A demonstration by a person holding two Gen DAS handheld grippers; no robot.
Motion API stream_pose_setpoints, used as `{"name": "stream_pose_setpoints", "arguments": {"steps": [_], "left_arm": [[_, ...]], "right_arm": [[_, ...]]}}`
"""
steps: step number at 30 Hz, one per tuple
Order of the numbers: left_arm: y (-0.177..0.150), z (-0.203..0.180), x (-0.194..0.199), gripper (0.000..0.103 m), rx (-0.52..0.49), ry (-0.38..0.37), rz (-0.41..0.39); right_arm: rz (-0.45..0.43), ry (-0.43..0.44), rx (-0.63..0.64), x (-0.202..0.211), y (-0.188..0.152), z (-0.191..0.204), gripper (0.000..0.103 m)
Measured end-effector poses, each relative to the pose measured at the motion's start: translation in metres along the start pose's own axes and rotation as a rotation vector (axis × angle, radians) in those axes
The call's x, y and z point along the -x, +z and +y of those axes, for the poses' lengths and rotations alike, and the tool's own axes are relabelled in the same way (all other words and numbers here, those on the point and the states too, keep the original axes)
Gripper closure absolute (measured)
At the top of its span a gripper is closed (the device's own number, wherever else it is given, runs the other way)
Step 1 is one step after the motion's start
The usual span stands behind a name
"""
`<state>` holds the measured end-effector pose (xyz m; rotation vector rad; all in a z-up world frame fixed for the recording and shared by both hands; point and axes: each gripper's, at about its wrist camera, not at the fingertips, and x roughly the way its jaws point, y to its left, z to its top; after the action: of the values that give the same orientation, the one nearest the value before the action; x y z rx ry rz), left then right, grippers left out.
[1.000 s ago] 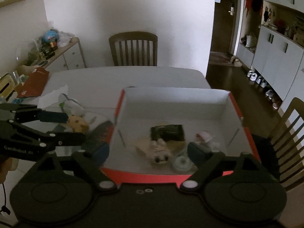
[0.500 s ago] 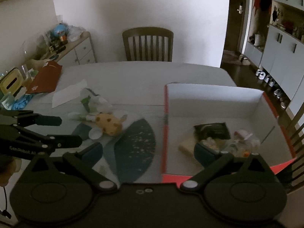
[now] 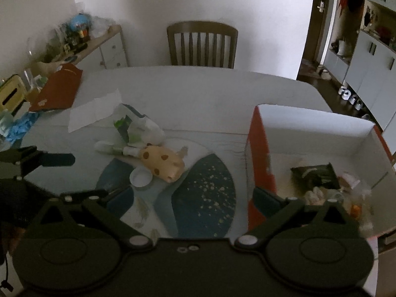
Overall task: Organize objects
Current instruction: 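Withdraw both tools from the box back over the table, then grasp the yellow spotted plush with the right tool while the left tool grasps the white lid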
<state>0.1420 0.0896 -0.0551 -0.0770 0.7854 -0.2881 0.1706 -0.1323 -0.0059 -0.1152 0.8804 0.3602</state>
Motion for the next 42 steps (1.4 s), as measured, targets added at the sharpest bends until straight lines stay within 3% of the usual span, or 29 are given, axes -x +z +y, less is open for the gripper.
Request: {"name": "stream_pose_setpoints", "arguments": {"steps": [6, 19, 33, 39, 42], "left_arm": [[-0.005, 0.003, -0.024, 0.0, -0.041, 0.009, 0.035], [-0.007, 0.006, -0.072, 0.0, -0.086, 0.022, 0.021], [-0.016, 0.0, -0.098, 0.002, -0.116, 0.046, 0.034], [-0.017, -0.006, -0.101, 0.02, -0.136, 0.053, 0.026], [-0.017, -0.009, -0.101, 0.039, -0.159, 0.061, 0.026]], "right_arm": [[0.024, -0.004, 0.005, -0.03, 0.013, 0.008, 0.001], [0.099, 0.026, 0.027, -0.09, 0.032, 0.013, 0.002], [0.158, 0.081, 0.002, -0.125, 0.039, 0.019, 0.006], [0.175, 0.095, 0.007, -0.129, 0.038, 0.022, 0.015], [0.182, 0.095, 0.004, -0.131, 0.038, 0.024, 0.02]]}}
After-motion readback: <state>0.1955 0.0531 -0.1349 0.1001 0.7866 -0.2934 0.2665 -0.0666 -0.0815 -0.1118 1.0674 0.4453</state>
